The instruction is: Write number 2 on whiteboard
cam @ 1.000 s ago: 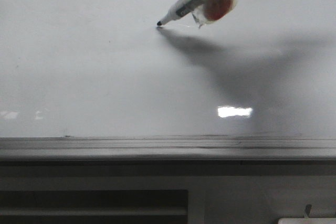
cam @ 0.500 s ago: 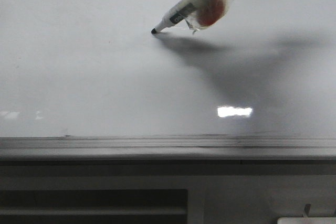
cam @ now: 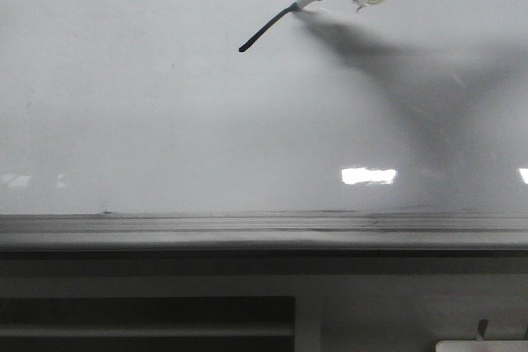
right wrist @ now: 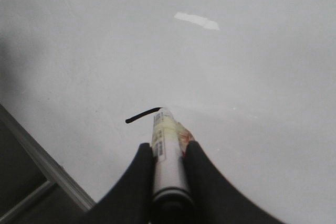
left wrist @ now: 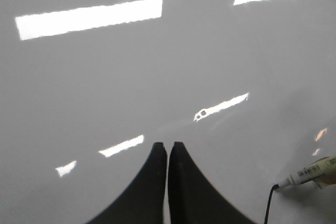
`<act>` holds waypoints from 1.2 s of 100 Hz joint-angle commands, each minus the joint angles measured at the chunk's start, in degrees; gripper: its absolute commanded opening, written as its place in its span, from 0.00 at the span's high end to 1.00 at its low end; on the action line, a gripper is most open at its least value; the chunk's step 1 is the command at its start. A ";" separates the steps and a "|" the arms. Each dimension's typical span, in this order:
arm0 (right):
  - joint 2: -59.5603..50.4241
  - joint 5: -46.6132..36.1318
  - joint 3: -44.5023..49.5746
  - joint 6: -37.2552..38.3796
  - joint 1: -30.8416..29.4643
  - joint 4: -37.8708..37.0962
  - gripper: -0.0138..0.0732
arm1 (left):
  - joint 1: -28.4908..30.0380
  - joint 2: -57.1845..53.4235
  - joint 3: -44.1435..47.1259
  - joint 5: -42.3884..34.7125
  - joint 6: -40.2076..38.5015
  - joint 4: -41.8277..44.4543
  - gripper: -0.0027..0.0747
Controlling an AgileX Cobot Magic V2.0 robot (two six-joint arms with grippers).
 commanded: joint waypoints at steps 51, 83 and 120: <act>-0.10 14.82 1.34 -0.64 -4.68 -0.38 0.89 | 0.24 0.05 -1.47 -3.68 -0.64 -0.61 0.99; -6.19 13.65 1.34 18.33 -5.82 -23.99 0.89 | 0.24 0.05 -1.47 -3.68 -0.64 -0.61 0.99; -20.78 12.87 1.10 18.92 -6.06 -18.77 0.89 | 0.24 0.05 -1.47 -3.57 -0.64 -0.72 0.99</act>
